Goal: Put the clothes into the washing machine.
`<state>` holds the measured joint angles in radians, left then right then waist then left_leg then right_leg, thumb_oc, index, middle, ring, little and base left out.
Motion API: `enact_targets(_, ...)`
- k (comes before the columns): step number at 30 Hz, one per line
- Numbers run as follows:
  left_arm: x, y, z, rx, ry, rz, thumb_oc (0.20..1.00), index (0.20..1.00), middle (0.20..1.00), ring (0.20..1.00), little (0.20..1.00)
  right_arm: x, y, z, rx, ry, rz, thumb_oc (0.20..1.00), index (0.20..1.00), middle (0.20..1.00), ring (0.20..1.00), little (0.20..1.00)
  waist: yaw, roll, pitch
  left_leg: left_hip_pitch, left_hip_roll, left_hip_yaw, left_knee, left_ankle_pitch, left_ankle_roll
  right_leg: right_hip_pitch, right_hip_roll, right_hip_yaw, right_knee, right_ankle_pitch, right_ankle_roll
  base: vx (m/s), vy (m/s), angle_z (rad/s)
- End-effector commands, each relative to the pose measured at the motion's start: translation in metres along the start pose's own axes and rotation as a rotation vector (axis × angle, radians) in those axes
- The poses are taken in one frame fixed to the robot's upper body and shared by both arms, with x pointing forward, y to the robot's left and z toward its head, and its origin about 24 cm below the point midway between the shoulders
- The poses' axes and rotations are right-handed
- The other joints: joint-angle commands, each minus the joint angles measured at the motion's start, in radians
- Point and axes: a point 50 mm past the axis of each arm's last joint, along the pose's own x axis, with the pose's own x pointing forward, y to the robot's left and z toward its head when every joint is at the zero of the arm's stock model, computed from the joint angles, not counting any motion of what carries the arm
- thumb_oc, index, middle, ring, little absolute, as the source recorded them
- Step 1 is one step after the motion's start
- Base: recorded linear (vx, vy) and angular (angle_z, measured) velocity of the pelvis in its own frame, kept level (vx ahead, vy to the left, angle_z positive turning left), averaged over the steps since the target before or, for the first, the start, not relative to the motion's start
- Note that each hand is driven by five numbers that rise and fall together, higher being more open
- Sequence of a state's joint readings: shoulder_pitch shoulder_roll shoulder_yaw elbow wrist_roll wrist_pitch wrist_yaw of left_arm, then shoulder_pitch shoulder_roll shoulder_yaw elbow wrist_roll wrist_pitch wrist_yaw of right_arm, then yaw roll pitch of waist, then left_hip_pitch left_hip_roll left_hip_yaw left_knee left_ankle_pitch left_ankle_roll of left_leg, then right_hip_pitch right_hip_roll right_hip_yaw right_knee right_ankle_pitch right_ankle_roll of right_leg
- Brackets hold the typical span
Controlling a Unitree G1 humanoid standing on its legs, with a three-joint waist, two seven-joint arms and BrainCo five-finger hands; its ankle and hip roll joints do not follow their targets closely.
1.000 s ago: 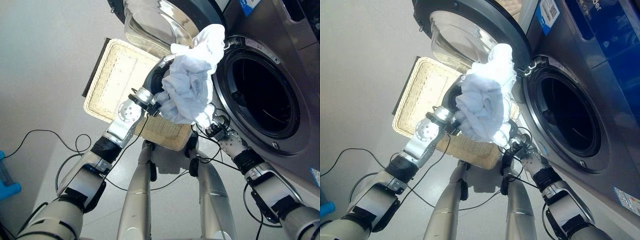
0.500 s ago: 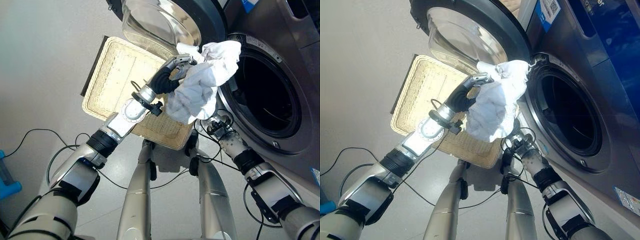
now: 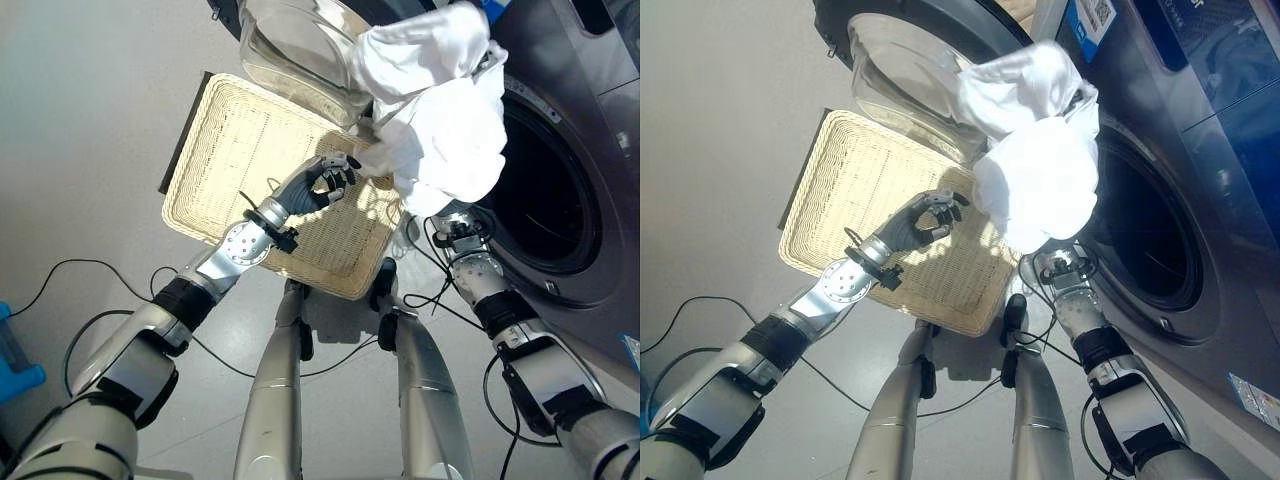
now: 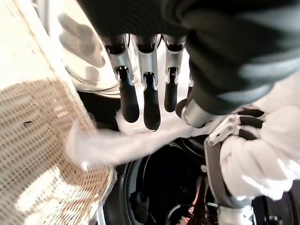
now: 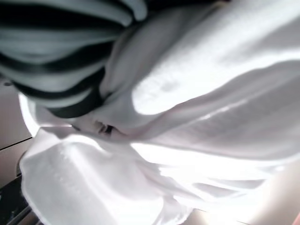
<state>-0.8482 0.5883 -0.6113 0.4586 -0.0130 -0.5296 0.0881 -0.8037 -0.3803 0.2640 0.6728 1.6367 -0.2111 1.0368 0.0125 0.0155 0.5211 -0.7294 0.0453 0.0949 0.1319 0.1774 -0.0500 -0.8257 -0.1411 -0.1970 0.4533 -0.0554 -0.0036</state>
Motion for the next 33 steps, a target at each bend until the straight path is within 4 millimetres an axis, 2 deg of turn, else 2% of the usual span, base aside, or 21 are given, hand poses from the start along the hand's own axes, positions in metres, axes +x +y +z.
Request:
enact_targets(1,0.015,0.007,0.017,-0.008,-0.093,0.052,0.492,0.492,0.492,0.492,0.492,0.028,0.015,0.017,-0.035,-0.071,0.14,0.2,0.2,0.2,0.2,0.2,-0.019,0.033,-0.001,0.002,-0.049,0.058,0.107,-0.117,-0.026,0.058,0.012,-0.068,-0.114,0.119,0.111,0.0,0.0,0.0)
enact_targets(2,0.017,0.006,0.017,-0.008,-0.086,0.039,1.0,1.0,1.0,1.0,1.0,0.028,0.014,0.017,-0.04,-0.079,0.136,0.2,0.2,0.2,0.2,0.2,-0.02,0.034,-0.001,0.001,-0.05,0.059,0.104,-0.115,-0.025,0.056,0.013,-0.066,-0.118,0.123,0.113,0.0,0.0,0.0)
enact_targets(10,0.019,0.004,0.018,0.012,-0.087,0.016,1.0,1.0,1.0,1.0,1.0,0.027,0.012,0.017,-0.027,-0.099,0.107,0.2,0.2,0.2,0.2,0.2,-0.027,0.035,-0.001,-0.009,-0.051,0.062,0.107,-0.112,-0.023,0.047,0.014,-0.059,-0.123,0.131,0.112,-0.01,-0.001,-0.03)
enact_targets(19,0.023,0.001,0.017,0.005,-0.093,0.036,1.0,1.0,1.0,1.0,1.0,0.004,-0.013,0.013,0.018,-0.122,-0.115,0.2,0.2,0.2,0.2,0.2,-0.038,0.044,-0.001,-0.006,-0.05,0.075,0.103,-0.11,-0.023,0.044,0.022,-0.044,-0.127,0.136,0.112,-0.01,0.013,-0.02)
enact_targets(22,0.022,-0.006,0.016,-0.007,-0.092,0.049,1.0,1.0,1.0,1.0,1.0,-0.023,-0.028,0.011,0.063,-0.153,-0.275,0.2,0.2,0.2,0.2,0.2,-0.042,0.052,-0.001,0.005,-0.049,0.082,0.094,-0.113,-0.025,0.052,0.028,-0.037,-0.133,0.129,0.112,-0.01,0.028,-0.08)
enact_targets(23,0.022,-0.005,0.016,-0.004,-0.095,0.053,1.0,1.0,1.0,1.0,1.0,-0.025,-0.029,0.012,0.064,-0.172,-0.297,0.2,0.2,0.2,0.2,0.2,-0.042,0.053,-0.001,-0.003,-0.049,0.084,0.092,-0.106,-0.024,0.045,0.028,-0.037,-0.137,0.136,0.11,-0.01,0.043,-0.1)
enact_targets(26,0.021,-0.008,0.014,-0.017,-0.087,0.071,1.0,1.0,1.0,1.0,1.0,-0.053,-0.043,0.019,0.075,-0.276,-0.497,0.2,0.2,0.2,0.2,0.2,-0.046,0.062,-0.001,0.012,-0.049,0.093,0.083,-0.111,-0.024,0.056,0.033,-0.03,-0.14,0.13,0.11,0.0,0.048,-0.07)
enact_targets(28,0.022,-0.007,0.015,-0.013,-0.091,0.073,1.0,1.0,1.0,1.0,1.0,-0.051,-0.043,0.02,0.074,-0.278,-0.492,0.2,0.2,0.2,0.2,0.2,-0.045,0.062,-0.001,0.003,-0.049,0.094,0.081,-0.103,-0.023,0.048,0.034,-0.03,-0.144,0.138,0.108,-0.01,0.027,-0.07)
enact_targets(29,0.021,-0.008,0.015,-0.021,-0.087,0.077,1.0,1.0,1.0,1.0,1.0,-0.062,-0.047,0.023,0.073,-0.319,-0.568,0.2,0.2,0.2,0.2,0.2,-0.047,0.067,-0.001,0.015,-0.05,0.096,0.078,-0.11,-0.023,0.057,0.035,-0.026,-0.145,0.13,0.109,0.01,0.025,-0.06)
enact_targets(31,0.021,-0.008,0.015,-0.021,-0.087,0.077,1.0,1.0,1.0,1.0,1.0,-0.062,-0.047,0.023,0.073,-0.319,-0.568,0.2,0.2,0.2,0.2,0.2,-0.047,0.067,-0.001,0.015,-0.05,0.096,0.078,-0.11,-0.023,0.057,0.035,-0.026,-0.145,0.13,0.109,-0.01,0.023,-0.03)
enact_targets(32,0.02,-0.007,0.016,-0.026,-0.092,0.089,1.0,1.0,1.0,1.0,1.0,-0.076,-0.052,0.032,0.068,-0.383,-0.677,0.2,0.2,0.2,0.2,0.2,-0.049,0.077,-0.001,0.01,-0.052,0.101,0.073,-0.102,-0.021,0.049,0.037,-0.021,-0.15,0.138,0.107,0.0,0.046,-0.08)
enact_targets(33,0.019,-0.008,0.016,-0.03,-0.089,0.086,1.0,1.0,1.0,1.0,1.0,-0.078,-0.052,0.032,0.069,-0.382,-0.682,0.2,0.2,0.2,0.2,0.2,-0.049,0.077,-0.001,0.019,-0.052,0.101,0.074,-0.11,-0.022,0.058,0.037,-0.02,-0.147,0.13,0.109,0.01,0.105,-0.13)
